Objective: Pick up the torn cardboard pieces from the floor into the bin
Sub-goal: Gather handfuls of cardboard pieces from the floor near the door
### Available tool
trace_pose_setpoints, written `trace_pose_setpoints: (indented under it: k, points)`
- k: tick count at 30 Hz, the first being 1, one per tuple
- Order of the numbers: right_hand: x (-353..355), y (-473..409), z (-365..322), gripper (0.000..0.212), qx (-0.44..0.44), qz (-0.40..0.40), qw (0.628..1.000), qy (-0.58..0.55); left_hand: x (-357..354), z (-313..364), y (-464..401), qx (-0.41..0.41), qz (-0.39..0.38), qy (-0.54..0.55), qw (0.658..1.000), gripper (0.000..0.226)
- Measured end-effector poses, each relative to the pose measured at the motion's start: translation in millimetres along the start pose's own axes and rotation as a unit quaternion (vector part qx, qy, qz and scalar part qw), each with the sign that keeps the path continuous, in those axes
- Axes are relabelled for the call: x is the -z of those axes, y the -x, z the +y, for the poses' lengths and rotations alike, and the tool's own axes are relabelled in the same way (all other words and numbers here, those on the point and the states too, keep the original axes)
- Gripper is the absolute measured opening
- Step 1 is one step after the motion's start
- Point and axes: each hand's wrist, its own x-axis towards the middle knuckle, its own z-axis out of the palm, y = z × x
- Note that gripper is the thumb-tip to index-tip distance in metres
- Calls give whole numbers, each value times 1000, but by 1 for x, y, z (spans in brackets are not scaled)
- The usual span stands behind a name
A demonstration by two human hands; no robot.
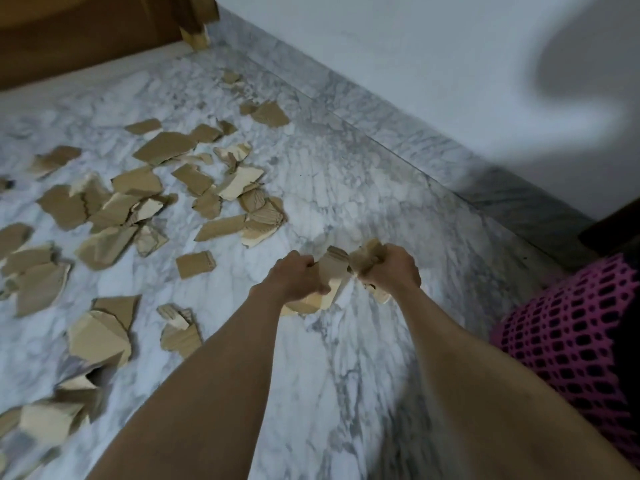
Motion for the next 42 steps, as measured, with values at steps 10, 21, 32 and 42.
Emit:
trace_pose_setpoints:
  k: [10, 21, 32, 42]
  points:
    - [-48, 37, -66, 12, -26, 56, 996, -64, 40, -53, 44, 67, 54, 33, 996, 34]
    - [-83, 49, -113, 15, 13, -34, 998, -54, 64, -100, 32, 222, 149, 11, 963, 58]
    - [-88, 35, -145, 46, 25, -333, 886, -321, 70, -118, 41, 67, -20, 615, 786, 33]
    - [-80, 6, -125, 26, -25, -299, 853, -428, 63, -134, 22, 108, -36, 640, 760, 35]
